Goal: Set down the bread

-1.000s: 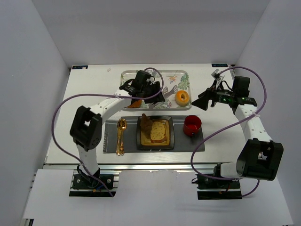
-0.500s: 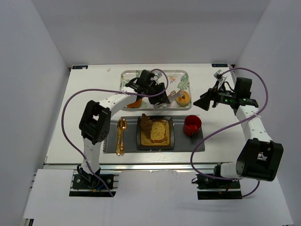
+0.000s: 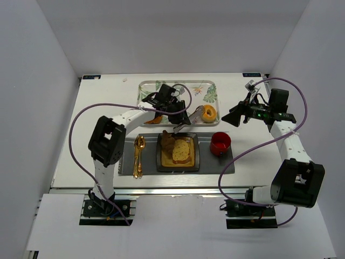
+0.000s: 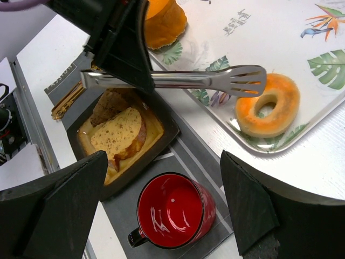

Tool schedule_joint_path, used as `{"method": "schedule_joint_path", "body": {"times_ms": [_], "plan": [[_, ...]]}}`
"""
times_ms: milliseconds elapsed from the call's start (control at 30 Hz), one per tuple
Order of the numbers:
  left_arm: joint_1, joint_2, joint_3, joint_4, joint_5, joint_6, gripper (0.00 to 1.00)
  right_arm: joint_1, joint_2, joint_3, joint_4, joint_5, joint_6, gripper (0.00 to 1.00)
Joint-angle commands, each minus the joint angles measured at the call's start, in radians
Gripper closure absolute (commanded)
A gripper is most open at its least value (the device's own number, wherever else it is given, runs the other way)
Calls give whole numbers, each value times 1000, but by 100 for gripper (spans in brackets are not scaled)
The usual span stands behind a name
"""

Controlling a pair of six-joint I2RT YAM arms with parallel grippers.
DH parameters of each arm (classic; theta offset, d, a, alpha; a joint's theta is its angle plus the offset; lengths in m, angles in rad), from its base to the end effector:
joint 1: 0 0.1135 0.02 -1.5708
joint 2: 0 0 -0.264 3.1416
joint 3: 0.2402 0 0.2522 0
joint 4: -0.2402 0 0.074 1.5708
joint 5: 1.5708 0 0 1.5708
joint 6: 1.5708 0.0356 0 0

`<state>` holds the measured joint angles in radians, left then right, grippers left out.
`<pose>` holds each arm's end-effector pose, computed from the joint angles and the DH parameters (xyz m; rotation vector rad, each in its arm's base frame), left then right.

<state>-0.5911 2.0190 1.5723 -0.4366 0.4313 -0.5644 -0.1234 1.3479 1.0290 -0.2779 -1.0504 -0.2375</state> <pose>0.3643 -0.2624 0.2175 0.2403 2.6163 -0.9927 0.2905 -0.0049 0.2996 -0.6785 1.8316 0.8870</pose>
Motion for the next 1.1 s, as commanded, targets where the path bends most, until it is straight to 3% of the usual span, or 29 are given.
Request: {"method": "schedule_joint_path", "body": {"times_ms": [0, 200, 533, 867, 933, 1067], "plan": [[-1, -173, -14, 27, 15, 12, 96, -5, -27, 5, 11, -22, -5, 11], [-1, -420, -92, -115, -35, 79, 100, -5, -23, 0, 5, -33, -8, 11], [-1, -804, -463, -267, 10, 92, 100, -5, 2, 14, 0, -49, -8, 11], [-1, -823, -518, -407, -63, 219, 98, -4, 22, 48, -29, -57, -19, 11], [-1, -815, -515, -413, -69, 228, 92, -4, 19, 46, -32, -57, -19, 11], [-1, -803, -508, -422, -72, 245, 60, -4, 13, 42, -32, -56, -23, 11]]}}
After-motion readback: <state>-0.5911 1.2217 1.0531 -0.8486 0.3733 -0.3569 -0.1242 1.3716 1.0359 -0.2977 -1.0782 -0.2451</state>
